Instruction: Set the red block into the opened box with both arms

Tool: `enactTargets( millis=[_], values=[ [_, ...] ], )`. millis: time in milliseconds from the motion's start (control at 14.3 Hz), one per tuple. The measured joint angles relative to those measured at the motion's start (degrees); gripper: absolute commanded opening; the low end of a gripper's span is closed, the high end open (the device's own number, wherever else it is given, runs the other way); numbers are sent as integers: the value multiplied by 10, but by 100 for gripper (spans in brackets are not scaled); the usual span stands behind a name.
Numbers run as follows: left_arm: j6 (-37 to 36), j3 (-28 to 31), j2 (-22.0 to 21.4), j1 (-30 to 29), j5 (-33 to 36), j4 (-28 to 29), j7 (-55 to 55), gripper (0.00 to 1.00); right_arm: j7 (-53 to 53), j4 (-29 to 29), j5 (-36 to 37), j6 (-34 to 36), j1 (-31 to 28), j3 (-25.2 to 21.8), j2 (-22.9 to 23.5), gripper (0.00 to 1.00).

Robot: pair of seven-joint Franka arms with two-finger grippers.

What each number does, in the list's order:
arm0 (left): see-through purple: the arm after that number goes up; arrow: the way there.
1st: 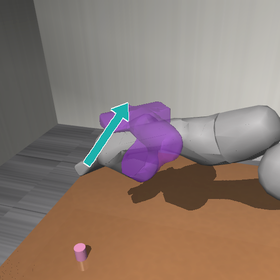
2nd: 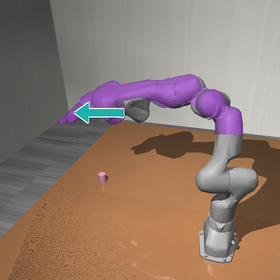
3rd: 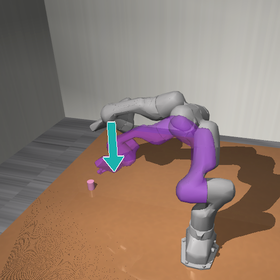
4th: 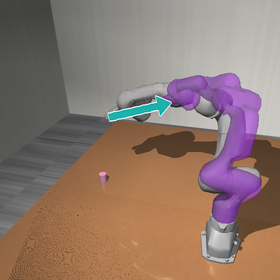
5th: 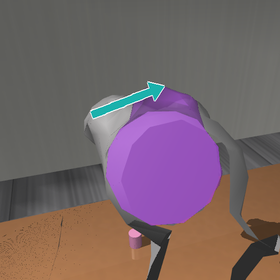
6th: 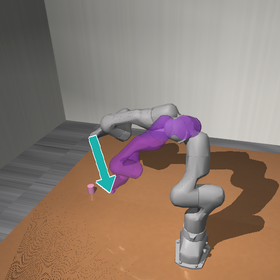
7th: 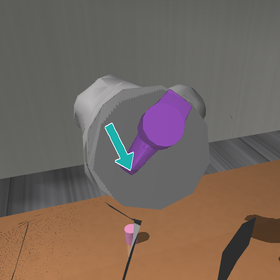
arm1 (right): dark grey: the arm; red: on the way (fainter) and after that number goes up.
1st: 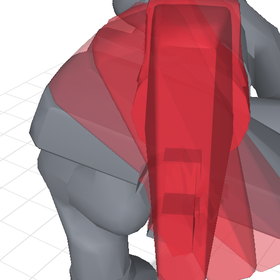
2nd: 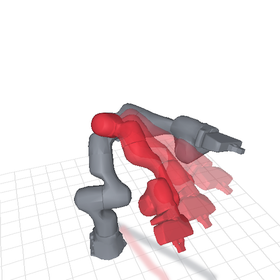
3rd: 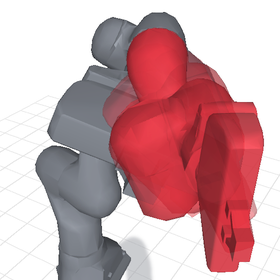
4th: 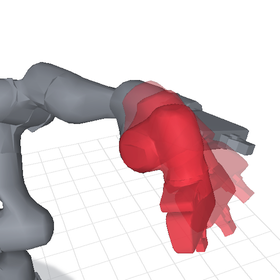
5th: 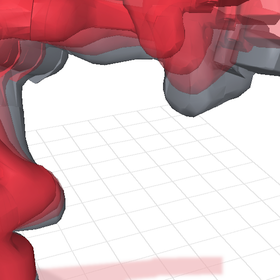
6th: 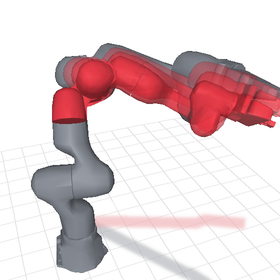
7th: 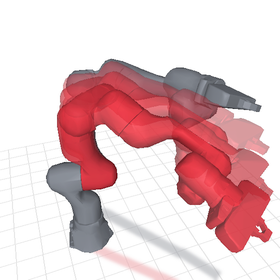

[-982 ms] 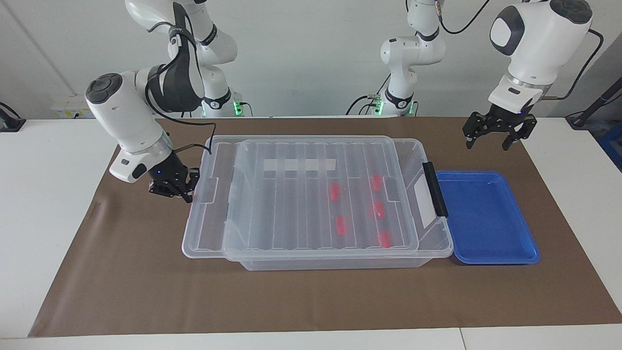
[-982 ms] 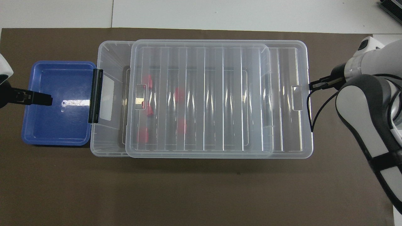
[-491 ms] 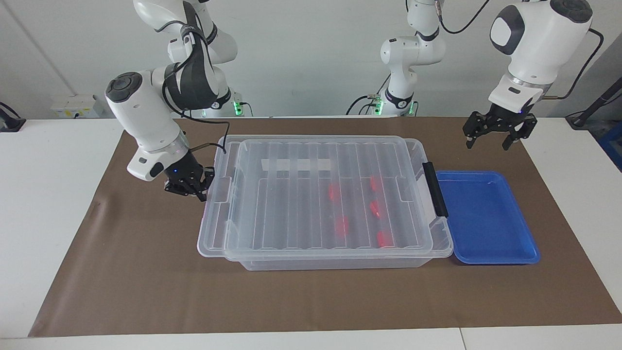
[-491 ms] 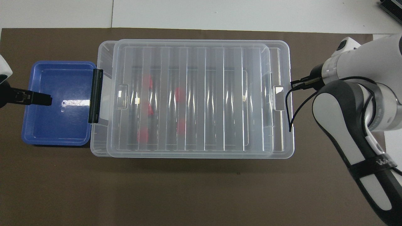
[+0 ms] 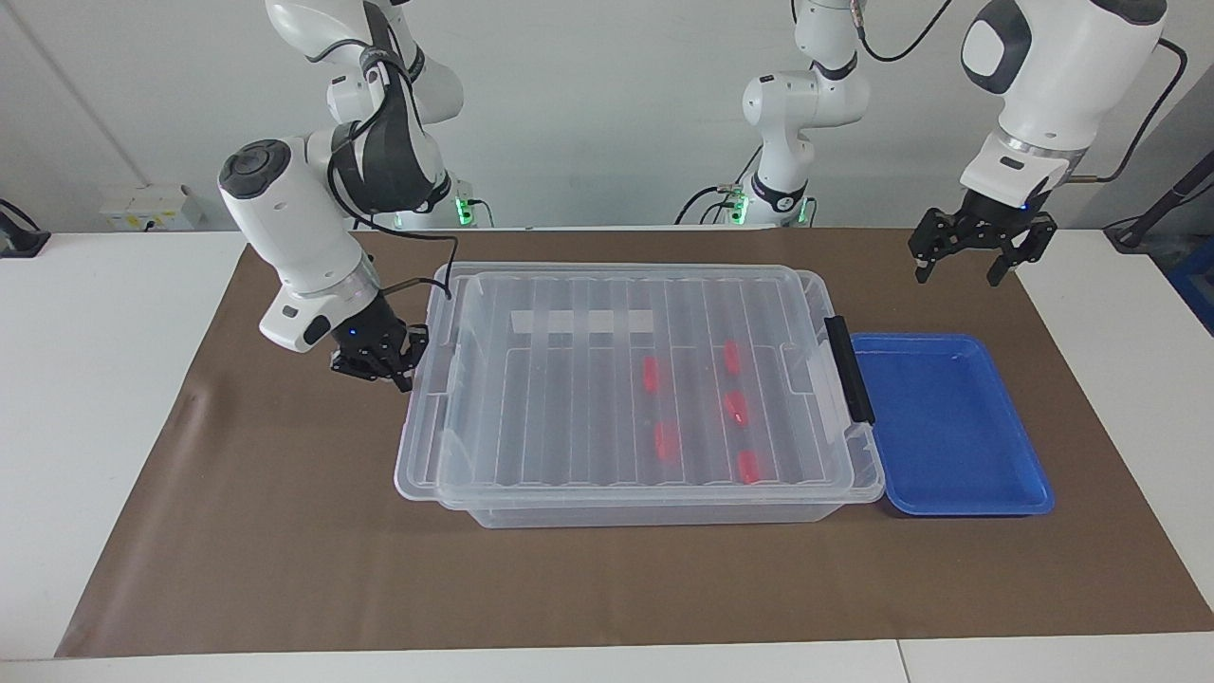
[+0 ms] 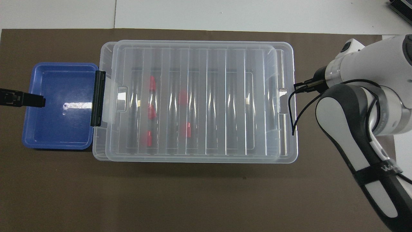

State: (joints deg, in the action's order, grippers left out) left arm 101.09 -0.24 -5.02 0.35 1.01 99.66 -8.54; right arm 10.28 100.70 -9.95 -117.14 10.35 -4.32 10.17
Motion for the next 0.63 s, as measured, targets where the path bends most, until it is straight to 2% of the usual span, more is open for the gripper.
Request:
enactTargets(
  millis=[280, 631],
  values=[
    [-42, 0, -1, -1, 0, -32, 0, 100, 0, 0, -7, 0, 0, 0, 0, 0],
    [-60, 0, -1, -1, 0, -35, 0, 100, 0, 0, -20, 0, 4, 0, 0, 0]
  ],
)
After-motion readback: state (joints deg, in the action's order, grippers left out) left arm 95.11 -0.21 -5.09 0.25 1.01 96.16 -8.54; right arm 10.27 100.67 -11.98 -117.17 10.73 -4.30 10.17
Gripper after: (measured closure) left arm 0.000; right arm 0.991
